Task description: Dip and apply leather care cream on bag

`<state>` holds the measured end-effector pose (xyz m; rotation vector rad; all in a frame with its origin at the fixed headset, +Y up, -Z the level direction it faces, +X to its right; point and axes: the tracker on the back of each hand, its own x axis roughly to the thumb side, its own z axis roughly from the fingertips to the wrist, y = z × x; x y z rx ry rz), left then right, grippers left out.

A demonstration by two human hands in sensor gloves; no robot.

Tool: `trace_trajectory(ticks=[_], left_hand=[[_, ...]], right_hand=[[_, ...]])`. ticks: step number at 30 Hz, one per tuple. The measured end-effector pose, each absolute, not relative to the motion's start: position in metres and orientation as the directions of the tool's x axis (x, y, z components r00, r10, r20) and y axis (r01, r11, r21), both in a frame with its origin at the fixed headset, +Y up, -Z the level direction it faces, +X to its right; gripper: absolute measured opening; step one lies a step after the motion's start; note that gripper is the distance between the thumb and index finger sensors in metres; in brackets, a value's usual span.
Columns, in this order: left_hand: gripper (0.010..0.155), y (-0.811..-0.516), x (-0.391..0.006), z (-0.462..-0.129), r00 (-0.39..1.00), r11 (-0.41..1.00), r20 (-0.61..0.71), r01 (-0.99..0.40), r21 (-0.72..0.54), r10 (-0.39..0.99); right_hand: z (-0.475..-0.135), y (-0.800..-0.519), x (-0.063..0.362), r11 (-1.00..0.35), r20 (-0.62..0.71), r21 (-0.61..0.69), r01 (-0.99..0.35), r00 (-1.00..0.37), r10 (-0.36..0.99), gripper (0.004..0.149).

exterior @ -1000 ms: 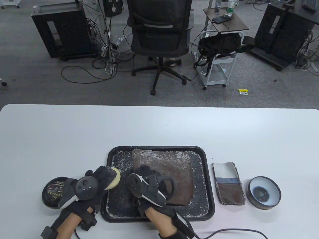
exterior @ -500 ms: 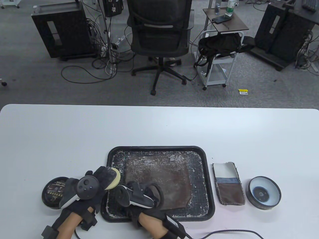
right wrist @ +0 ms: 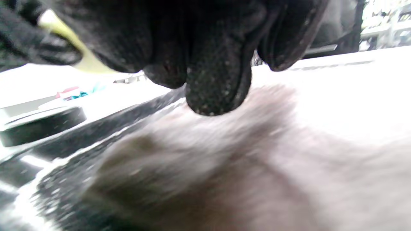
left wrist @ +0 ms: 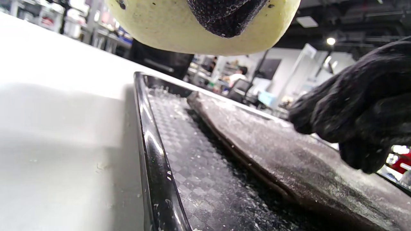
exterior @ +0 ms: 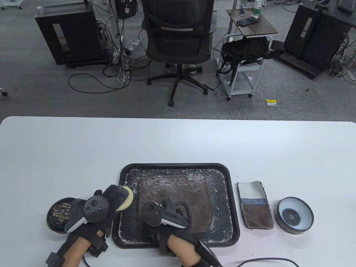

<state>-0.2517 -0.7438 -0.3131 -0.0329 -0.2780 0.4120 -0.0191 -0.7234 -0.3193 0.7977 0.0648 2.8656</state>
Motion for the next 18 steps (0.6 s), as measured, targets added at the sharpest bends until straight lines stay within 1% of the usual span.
trace_trajectory(ticks=[2,3,4,10,14,16,18], left_hand=[[0.062,-0.744,-0.252,-0.313,0.878,0.915,0.258,-0.393,-0.086,0.402],[0.063,-0.743,-0.253,-0.313,0.879,0.915,0.257,-0.394,-0.086,0.402],[0.062,-0.743,-0.253,-0.313,0.878,0.915,0.257,-0.395,-0.085,0.403],[0.062,-0.745,-0.252,-0.314,0.884,0.921,0.259,-0.379,-0.087,0.389],[0.062,-0.750,-0.249,-0.315,0.893,0.930,0.259,-0.354,-0.104,0.369],[0.062,-0.752,-0.248,-0.315,0.896,0.932,0.258,-0.344,-0.110,0.361],[0.062,-0.752,-0.247,-0.316,0.897,0.934,0.258,-0.342,-0.109,0.358]], right_hand=[[-0.320,-0.716,0.005,-0.989,0.487,0.019,-0.147,-0.862,0.137,0.042],[-0.322,-0.713,0.028,-0.990,0.455,-0.008,-0.142,-0.882,0.122,0.042],[-0.324,-0.712,0.040,-0.990,0.434,-0.019,-0.142,-0.893,0.120,0.042],[-0.332,-0.706,0.145,-0.984,0.212,-0.104,-0.143,-0.970,0.119,0.043],[-0.331,-0.701,0.209,-0.981,0.058,-0.189,-0.051,-0.998,0.041,0.044],[-0.330,-0.699,0.227,-0.976,0.009,-0.218,-0.003,-1.000,0.001,0.044],[-0.328,-0.696,0.258,-0.966,-0.078,-0.247,0.076,-0.995,-0.058,0.045]])
